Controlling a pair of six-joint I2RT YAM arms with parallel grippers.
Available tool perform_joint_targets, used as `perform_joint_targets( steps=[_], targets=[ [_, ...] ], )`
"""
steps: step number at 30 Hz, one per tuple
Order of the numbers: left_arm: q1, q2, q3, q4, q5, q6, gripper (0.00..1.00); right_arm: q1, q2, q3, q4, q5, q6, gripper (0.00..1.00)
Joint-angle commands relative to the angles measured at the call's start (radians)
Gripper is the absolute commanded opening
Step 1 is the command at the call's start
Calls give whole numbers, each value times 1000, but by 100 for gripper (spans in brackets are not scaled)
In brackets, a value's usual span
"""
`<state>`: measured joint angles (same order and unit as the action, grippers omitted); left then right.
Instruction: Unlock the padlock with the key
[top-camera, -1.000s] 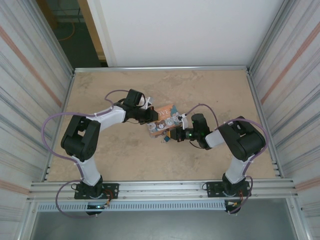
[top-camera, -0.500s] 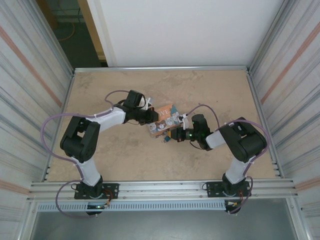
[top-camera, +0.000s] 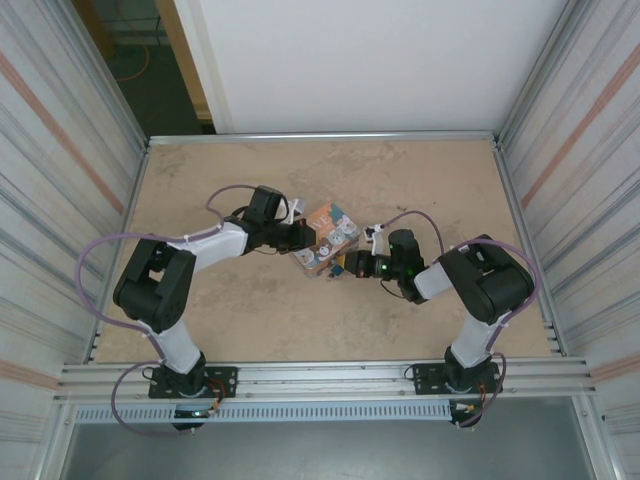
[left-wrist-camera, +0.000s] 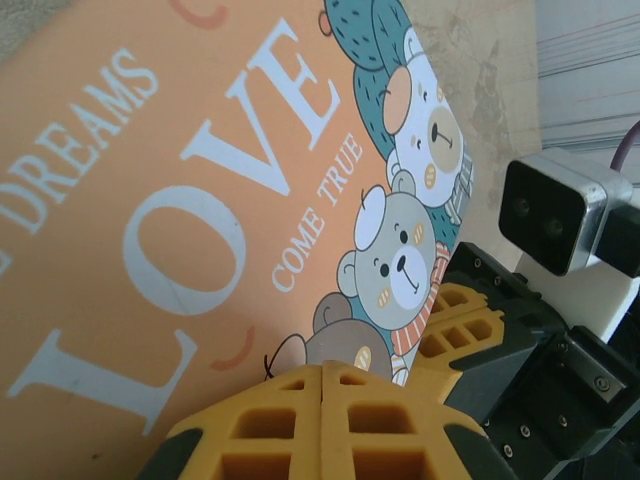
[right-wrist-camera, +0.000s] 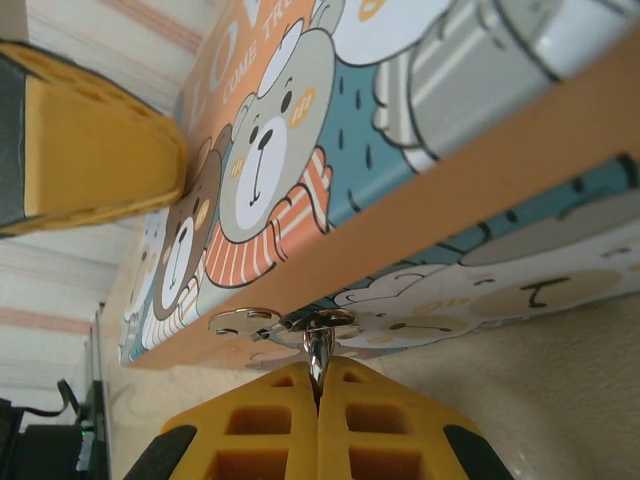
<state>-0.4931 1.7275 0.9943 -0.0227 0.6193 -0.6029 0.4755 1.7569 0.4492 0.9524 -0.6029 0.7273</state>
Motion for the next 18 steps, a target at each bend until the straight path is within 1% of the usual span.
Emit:
perform_joint_targets(
  steps=[1,5,7,13,18],
  targets=[
    [-15,15,-64,-138,-38,-1,4,-16,8,8,192,26,77,0],
    [-15,11,-78,-131,-40,-6,5,-29,38,14,236,29,132,0],
    [-15,9,-83,-129,-39,-6,4,-33,45,21,225,36,151,0],
    [-15,7,-83,-125,-35,-8,4,-41,40,-6,227,95,149,0],
    [-15,6,-80,-124,-32,-10,5,-53,35,-15,235,120,160,0]
  ],
)
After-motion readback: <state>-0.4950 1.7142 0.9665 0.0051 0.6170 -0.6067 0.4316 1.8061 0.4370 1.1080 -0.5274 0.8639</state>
